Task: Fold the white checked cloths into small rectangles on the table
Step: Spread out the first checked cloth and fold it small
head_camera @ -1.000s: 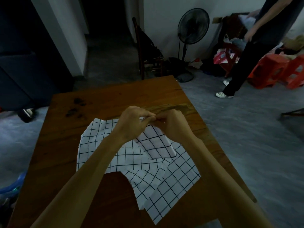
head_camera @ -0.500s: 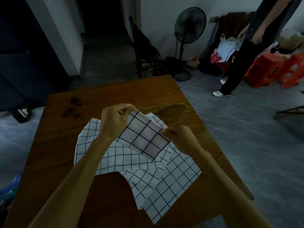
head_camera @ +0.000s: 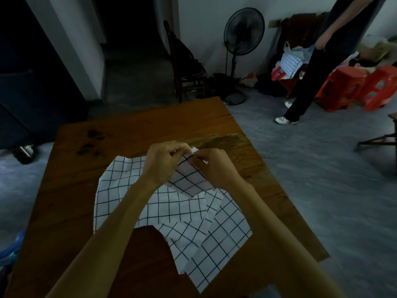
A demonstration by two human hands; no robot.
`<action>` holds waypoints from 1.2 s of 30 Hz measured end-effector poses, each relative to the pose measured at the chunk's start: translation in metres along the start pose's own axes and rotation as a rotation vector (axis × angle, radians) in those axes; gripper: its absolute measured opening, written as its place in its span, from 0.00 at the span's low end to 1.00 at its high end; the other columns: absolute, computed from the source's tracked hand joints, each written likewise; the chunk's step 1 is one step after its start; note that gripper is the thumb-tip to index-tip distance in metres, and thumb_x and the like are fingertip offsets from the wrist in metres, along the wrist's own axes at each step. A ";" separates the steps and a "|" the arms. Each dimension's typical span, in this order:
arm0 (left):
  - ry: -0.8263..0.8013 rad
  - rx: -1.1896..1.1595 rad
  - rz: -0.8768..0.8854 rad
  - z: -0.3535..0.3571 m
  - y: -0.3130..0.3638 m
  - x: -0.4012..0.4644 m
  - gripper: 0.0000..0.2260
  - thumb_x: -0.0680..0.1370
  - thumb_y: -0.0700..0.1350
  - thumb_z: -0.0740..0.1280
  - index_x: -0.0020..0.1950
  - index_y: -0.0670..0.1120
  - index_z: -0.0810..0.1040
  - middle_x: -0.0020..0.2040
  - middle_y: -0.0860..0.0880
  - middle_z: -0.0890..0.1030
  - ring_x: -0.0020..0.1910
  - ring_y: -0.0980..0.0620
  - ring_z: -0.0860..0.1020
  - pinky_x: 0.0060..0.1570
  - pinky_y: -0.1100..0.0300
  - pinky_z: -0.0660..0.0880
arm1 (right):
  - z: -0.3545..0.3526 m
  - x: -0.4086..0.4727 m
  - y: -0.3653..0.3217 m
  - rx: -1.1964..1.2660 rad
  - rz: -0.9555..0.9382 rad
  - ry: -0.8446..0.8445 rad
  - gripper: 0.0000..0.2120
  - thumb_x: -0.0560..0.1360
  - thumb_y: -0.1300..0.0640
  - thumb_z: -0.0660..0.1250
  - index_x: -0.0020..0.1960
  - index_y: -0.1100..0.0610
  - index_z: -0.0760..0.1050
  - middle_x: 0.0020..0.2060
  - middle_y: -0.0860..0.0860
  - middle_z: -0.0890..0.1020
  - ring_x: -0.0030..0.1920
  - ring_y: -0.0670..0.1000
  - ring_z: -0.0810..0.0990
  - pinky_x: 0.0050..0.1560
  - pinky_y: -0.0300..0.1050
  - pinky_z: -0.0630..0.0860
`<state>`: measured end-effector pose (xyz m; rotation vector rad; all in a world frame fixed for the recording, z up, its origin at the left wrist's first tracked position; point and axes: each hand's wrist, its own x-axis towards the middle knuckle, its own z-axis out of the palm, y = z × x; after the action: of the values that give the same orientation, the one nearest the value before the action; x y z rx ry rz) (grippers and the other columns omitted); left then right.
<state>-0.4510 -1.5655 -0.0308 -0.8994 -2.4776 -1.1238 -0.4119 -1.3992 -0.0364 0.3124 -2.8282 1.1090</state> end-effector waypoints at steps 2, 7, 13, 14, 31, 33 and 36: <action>0.034 -0.011 -0.009 -0.005 -0.001 -0.001 0.05 0.76 0.40 0.68 0.47 0.48 0.83 0.42 0.55 0.82 0.39 0.62 0.79 0.39 0.70 0.75 | 0.001 -0.004 0.008 -0.004 -0.014 0.021 0.09 0.79 0.56 0.64 0.41 0.50 0.79 0.30 0.46 0.77 0.30 0.49 0.74 0.32 0.48 0.68; 0.172 -0.020 -0.112 -0.022 -0.016 -0.009 0.05 0.76 0.42 0.67 0.49 0.45 0.83 0.44 0.53 0.83 0.41 0.61 0.79 0.42 0.70 0.76 | 0.006 -0.031 0.036 -0.023 0.051 -0.030 0.10 0.79 0.56 0.63 0.40 0.52 0.78 0.26 0.40 0.72 0.25 0.43 0.72 0.28 0.34 0.67; 0.077 0.003 -0.059 -0.017 -0.008 -0.008 0.05 0.76 0.40 0.67 0.47 0.47 0.82 0.42 0.56 0.81 0.40 0.63 0.78 0.40 0.72 0.74 | 0.013 -0.036 0.051 -0.146 0.100 -0.103 0.08 0.79 0.53 0.62 0.43 0.51 0.78 0.34 0.45 0.80 0.32 0.42 0.77 0.35 0.47 0.79; 0.058 0.016 -0.055 -0.016 -0.008 -0.009 0.05 0.76 0.41 0.67 0.47 0.47 0.82 0.41 0.55 0.81 0.39 0.61 0.78 0.40 0.70 0.75 | 0.012 -0.037 0.052 -0.163 0.102 -0.128 0.07 0.79 0.52 0.63 0.49 0.53 0.79 0.40 0.45 0.83 0.37 0.43 0.79 0.41 0.46 0.81; 0.030 -0.416 -0.527 -0.035 -0.003 -0.109 0.24 0.74 0.54 0.68 0.68 0.51 0.68 0.55 0.53 0.77 0.54 0.57 0.75 0.57 0.60 0.72 | 0.009 -0.071 -0.016 0.290 0.198 0.116 0.08 0.77 0.56 0.66 0.43 0.60 0.78 0.36 0.62 0.79 0.36 0.60 0.76 0.41 0.57 0.76; 0.011 -0.501 -0.519 -0.022 0.003 -0.123 0.15 0.76 0.51 0.67 0.61 0.50 0.73 0.53 0.54 0.79 0.53 0.57 0.77 0.56 0.60 0.74 | 0.014 -0.087 -0.019 0.325 0.246 0.105 0.08 0.77 0.57 0.66 0.44 0.61 0.79 0.38 0.63 0.80 0.40 0.65 0.78 0.44 0.62 0.77; 0.067 -0.592 -0.515 -0.007 0.021 -0.135 0.06 0.78 0.45 0.66 0.52 0.46 0.79 0.46 0.52 0.82 0.45 0.58 0.80 0.44 0.65 0.77 | 0.017 -0.114 -0.019 0.391 0.311 0.109 0.10 0.76 0.54 0.66 0.47 0.62 0.79 0.41 0.66 0.80 0.44 0.71 0.77 0.46 0.69 0.76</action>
<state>-0.3336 -1.6176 -0.0785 -0.3177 -2.4129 -2.0860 -0.2969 -1.4059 -0.0540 -0.1689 -2.6061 1.6859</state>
